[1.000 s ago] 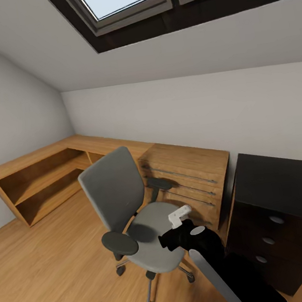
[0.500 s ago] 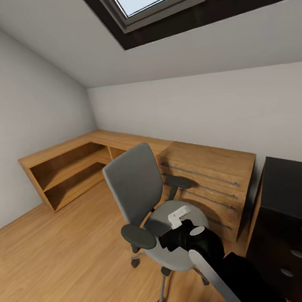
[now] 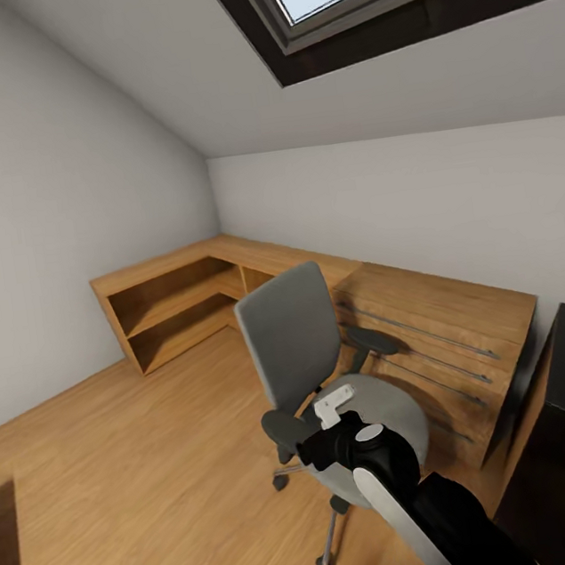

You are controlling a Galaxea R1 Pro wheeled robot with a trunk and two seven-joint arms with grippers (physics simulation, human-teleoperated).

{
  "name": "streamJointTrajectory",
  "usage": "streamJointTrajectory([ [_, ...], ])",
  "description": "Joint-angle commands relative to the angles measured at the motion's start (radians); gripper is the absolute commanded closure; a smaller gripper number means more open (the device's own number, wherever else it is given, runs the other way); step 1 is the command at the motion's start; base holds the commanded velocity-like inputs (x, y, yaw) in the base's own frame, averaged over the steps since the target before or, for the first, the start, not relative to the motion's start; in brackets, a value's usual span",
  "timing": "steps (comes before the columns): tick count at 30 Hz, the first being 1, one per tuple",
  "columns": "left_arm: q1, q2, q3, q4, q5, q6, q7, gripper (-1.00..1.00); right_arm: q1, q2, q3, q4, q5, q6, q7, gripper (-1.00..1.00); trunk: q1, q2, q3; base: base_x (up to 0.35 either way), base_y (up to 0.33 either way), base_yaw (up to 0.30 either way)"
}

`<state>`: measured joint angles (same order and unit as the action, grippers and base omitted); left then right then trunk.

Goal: In the bedroom, organize the workspace by keeping the computer under the desk, ensuring the monitor is on the desk, placing the keyboard on the desk next to the monitor, placing the mouse on the desk next to the keyboard, moving the folder from the swivel chair onto the desk next to the mouse, stacking the notebook on top of the folder with the pen on top of the notebook, and positioning the swivel chair next to the desk.

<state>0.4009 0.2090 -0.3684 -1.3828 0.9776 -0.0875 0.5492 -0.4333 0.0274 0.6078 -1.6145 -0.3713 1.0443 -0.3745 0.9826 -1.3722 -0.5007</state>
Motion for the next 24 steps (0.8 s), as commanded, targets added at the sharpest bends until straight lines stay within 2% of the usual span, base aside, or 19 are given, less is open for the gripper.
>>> streamJointTrajectory([
  [1, -0.001, 0.001, -0.003, -0.001, 0.01, -0.009, 0.004, -1.0, -0.001, 0.0, 0.001, -0.001, -0.01, 0.003, -0.01, -1.0, 0.0, -0.001, -0.001, 0.0, 0.0, 0.281],
  [13, -0.001, 0.001, -0.003, 0.0, 0.01, -0.009, 0.004, -1.0, -0.001, 0.001, 0.0, -0.001, -0.011, 0.003, -0.004, -1.0, 0.0, -0.001, -0.001, 0.013, 0.007, 0.279],
  [24, -0.003, 0.0, -0.004, 0.004, 0.009, -0.009, 0.003, -1.0, -0.001, 0.0, 0.001, -0.001, -0.011, 0.003, -0.005, -1.0, 0.0, -0.001, -0.001, 0.208, 0.148, 0.28],
])
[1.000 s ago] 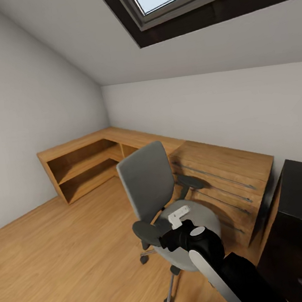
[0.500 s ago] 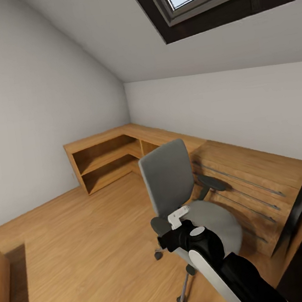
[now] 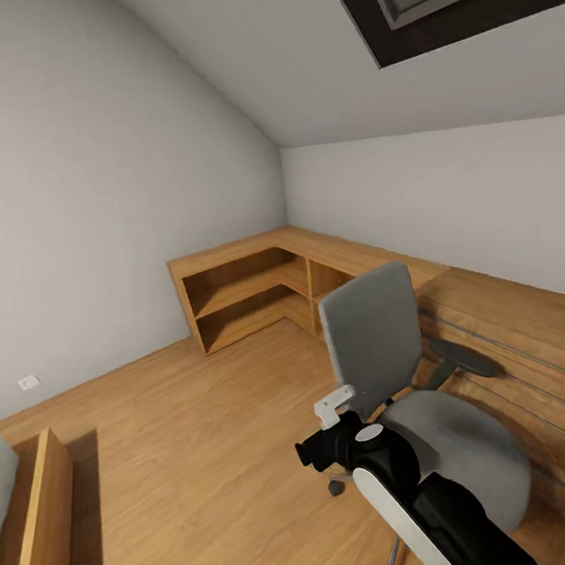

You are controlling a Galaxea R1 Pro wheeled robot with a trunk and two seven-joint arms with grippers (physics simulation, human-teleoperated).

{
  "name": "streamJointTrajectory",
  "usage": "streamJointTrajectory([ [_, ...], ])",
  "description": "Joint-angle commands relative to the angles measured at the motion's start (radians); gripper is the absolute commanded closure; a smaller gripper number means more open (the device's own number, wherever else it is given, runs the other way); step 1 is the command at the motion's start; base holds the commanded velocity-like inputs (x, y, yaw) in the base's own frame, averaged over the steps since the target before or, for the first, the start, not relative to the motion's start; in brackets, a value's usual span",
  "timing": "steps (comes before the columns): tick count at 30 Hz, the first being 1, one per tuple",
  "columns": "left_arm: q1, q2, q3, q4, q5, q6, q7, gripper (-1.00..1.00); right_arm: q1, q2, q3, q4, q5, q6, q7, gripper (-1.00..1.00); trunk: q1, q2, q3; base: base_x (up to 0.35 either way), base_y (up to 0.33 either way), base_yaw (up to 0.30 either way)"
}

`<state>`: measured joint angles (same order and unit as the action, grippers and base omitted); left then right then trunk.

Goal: In the bedroom, organize the workspace by keeping the computer under the desk, ensuring the monitor is on the desk, placing the keyboard on the desk next to the monitor, placing the mouse on the desk next to the keyboard, moving the folder from the swivel chair onto the desk next to the mouse, stacking the notebook on top of the folder with the pen on top of the notebook, and positioning the swivel chair next to the desk.

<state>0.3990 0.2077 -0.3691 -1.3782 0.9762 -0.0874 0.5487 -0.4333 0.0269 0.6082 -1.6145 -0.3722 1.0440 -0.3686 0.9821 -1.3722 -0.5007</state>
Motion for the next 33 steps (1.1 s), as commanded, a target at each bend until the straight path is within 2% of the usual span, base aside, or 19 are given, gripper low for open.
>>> streamJointTrajectory([
  [1, -0.001, 0.001, -0.003, -0.001, 0.01, -0.009, 0.004, -1.0, -0.001, 0.0, 0.001, -0.001, -0.01, 0.003, -0.01, -1.0, 0.001, -0.001, -0.001, 0.259, 0.178, 0.28],
  [16, -0.003, -0.001, -0.003, 0.002, 0.01, -0.008, 0.007, -1.0, -0.001, -0.002, -0.001, -0.001, -0.01, 0.003, -0.01, -1.0, 0.001, -0.001, -0.001, 0.268, 0.165, 0.28],
  [33, -0.008, -0.005, -0.004, 0.002, 0.008, -0.003, 0.012, -1.0, -0.001, -0.005, -0.001, -0.001, -0.009, 0.003, -0.01, -1.0, 0.001, -0.001, -0.001, 0.059, 0.026, 0.279],
])
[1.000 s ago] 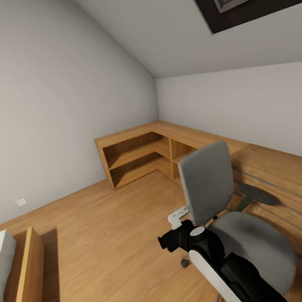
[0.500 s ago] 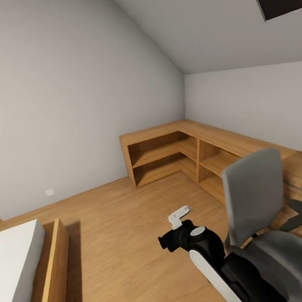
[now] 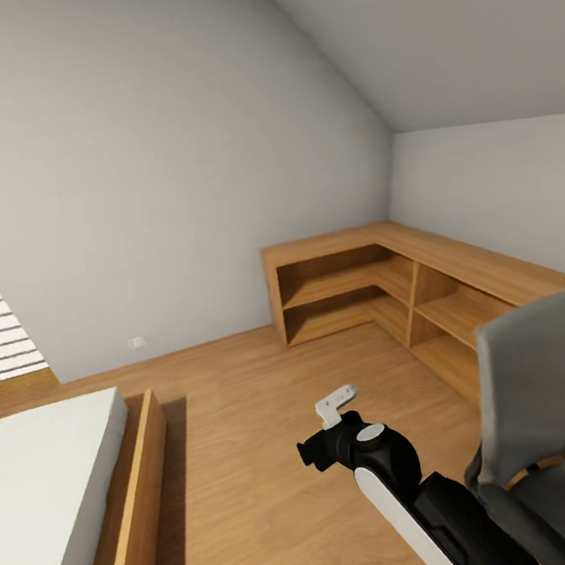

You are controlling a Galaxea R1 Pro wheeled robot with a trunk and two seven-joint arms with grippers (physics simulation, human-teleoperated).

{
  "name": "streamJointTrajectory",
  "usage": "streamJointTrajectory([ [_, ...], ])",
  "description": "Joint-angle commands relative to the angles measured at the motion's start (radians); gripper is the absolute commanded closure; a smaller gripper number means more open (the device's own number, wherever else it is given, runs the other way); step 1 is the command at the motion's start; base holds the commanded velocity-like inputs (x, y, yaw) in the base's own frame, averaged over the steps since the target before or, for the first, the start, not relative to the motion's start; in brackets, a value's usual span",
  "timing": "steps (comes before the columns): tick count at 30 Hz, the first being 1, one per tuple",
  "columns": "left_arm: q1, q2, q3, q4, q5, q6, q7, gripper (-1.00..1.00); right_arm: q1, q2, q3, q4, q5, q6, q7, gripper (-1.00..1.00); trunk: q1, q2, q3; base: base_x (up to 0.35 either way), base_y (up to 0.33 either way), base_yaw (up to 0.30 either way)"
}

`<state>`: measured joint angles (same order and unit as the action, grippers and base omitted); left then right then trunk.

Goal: In the bedroom, organize the workspace by keeping the computer under the desk, ensuring the monitor is on the desk, placing the keyboard on the desk next to the monitor, placing the mouse on the desk next to the keyboard, moving the folder from the swivel chair onto the desk next to the mouse, stacking the notebook on top of the folder with the pen on top of the notebook, and positioning the swivel chair next to the desk.

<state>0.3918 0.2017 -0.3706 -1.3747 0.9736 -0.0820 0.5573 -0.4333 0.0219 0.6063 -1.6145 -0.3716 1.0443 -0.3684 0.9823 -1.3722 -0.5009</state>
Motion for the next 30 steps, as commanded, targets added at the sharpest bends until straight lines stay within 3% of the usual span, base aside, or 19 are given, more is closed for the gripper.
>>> streamJointTrajectory([
  [1, -0.001, 0.001, -0.003, -0.001, 0.01, -0.009, 0.004, -1.0, -0.001, 0.0, 0.001, -0.001, -0.01, 0.003, -0.01, -1.0, 0.0, -0.001, -0.001, 0.198, 0.002, 0.223],
  [17, -0.001, 0.001, -0.004, -0.001, 0.01, -0.012, 0.004, -1.0, -0.001, -0.001, -0.005, -0.001, -0.009, 0.003, -0.01, -1.0, 0.0, -0.001, -0.002, 0.313, 0.0, 0.047],
  [30, -0.001, 0.001, -0.005, 0.002, 0.009, -0.007, 0.007, -1.0, -0.001, -0.001, -0.013, -0.001, -0.013, 0.003, -0.009, -1.0, 0.0, -0.001, -0.002, 0.342, 0.0, 0.176],
])
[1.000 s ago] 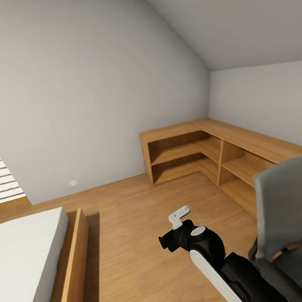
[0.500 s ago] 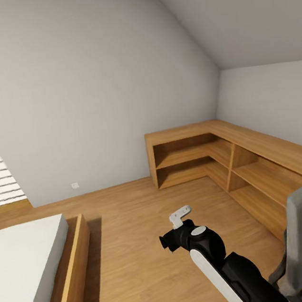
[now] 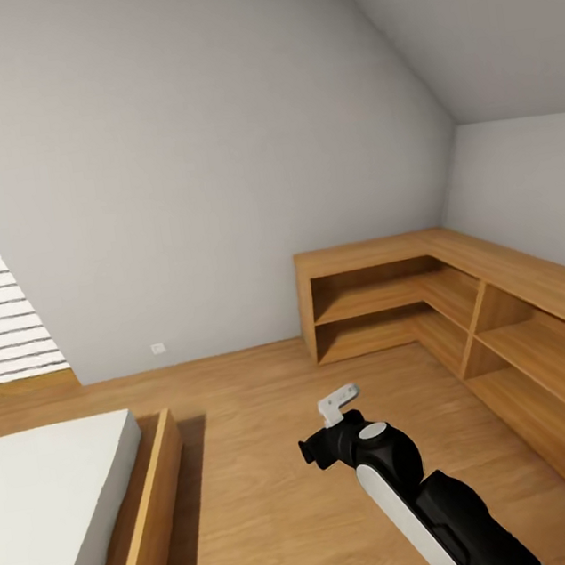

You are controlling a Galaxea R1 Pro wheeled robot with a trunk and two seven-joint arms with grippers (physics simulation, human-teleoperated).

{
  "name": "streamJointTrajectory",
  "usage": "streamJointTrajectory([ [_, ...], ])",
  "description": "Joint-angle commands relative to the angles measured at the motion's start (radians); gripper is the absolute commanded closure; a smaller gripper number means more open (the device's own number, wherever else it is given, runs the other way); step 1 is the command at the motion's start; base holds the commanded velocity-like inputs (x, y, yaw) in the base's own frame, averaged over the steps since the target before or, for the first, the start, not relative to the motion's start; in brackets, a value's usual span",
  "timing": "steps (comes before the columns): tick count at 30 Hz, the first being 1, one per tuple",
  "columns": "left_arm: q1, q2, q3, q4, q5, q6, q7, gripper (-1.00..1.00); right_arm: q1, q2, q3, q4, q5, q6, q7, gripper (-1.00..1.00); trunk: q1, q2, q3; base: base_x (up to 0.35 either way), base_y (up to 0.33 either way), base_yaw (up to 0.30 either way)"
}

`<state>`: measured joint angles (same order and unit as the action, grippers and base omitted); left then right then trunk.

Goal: In the bedroom, organize the workspace by keeping the computer under the desk, ensuring the monitor is on the desk, placing the keyboard on the desk next to the monitor, placing the mouse on the desk next to the keyboard, moving the folder from the swivel chair onto the desk next to the mouse, stacking the notebook on top of the folder with the pen on top of the notebook, and positioning the swivel chair next to the desk.

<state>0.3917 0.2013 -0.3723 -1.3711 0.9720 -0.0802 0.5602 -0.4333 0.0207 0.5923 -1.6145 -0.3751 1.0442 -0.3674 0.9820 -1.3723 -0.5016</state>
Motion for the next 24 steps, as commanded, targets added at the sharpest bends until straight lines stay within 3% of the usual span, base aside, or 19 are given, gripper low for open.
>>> streamJointTrajectory([
  [1, -0.001, 0.001, -0.003, 0.001, 0.01, -0.007, 0.004, -1.0, -0.001, 0.0, 0.0, -0.001, -0.01, 0.003, -0.01, -1.0, 0.001, 0.0, -0.001, 0.342, 0.0, 0.076],
  [11, -0.021, 0.001, -0.009, 0.02, 0.008, 0.009, -0.006, -1.0, 0.0, -0.003, -0.012, -0.001, -0.008, 0.003, -0.012, -1.0, 0.001, 0.0, -0.001, 0.342, 0.0, 0.012],
  [20, -0.208, -0.006, -0.003, 0.022, 0.018, 0.3, -0.002, -1.0, 0.042, -0.015, -0.015, -0.001, -0.007, 0.003, -0.014, -1.0, 0.001, 0.0, -0.001, 0.341, 0.027, 0.0],
  [24, -0.342, -0.031, -0.001, 0.032, 0.019, 0.436, -0.001, -1.0, 0.083, -0.018, -0.021, -0.001, -0.007, 0.003, -0.013, -1.0, 0.001, 0.0, -0.001, 0.314, 0.132, 0.0],
])
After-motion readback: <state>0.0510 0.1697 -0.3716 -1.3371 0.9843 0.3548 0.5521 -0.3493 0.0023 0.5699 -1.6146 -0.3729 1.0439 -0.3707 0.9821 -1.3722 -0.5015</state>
